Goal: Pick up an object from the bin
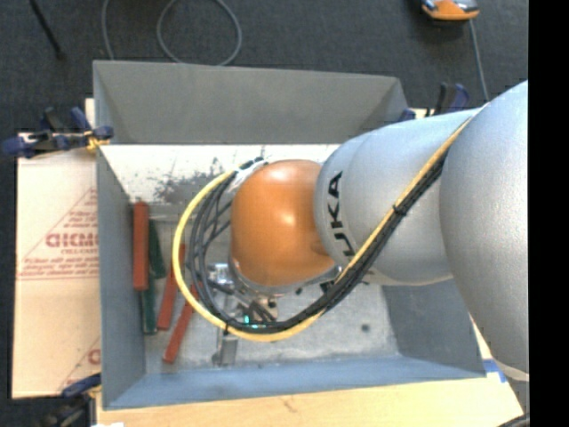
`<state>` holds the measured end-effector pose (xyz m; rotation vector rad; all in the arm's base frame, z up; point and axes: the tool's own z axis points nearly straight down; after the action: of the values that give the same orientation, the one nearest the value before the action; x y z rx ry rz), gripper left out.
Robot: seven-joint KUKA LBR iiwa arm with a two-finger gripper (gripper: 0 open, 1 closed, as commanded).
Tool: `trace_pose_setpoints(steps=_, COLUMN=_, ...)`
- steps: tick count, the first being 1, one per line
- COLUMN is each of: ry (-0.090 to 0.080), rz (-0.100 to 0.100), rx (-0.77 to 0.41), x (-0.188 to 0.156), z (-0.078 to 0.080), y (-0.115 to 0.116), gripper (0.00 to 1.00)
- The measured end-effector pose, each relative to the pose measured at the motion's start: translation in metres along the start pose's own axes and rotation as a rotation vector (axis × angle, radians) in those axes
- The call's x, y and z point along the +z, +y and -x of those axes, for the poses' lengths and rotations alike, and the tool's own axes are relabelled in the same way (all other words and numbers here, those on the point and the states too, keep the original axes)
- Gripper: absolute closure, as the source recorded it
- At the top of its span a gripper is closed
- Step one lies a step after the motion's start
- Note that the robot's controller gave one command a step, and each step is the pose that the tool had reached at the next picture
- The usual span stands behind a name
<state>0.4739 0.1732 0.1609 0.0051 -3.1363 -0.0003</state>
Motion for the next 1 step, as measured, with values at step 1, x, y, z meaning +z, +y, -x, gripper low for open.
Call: trace_pose_setpoints(steps=1, ry=-0.010, rz=0.001, rx=0.158, x=0.0929, z=0.0082, y=-0.0626, gripper=0.00)
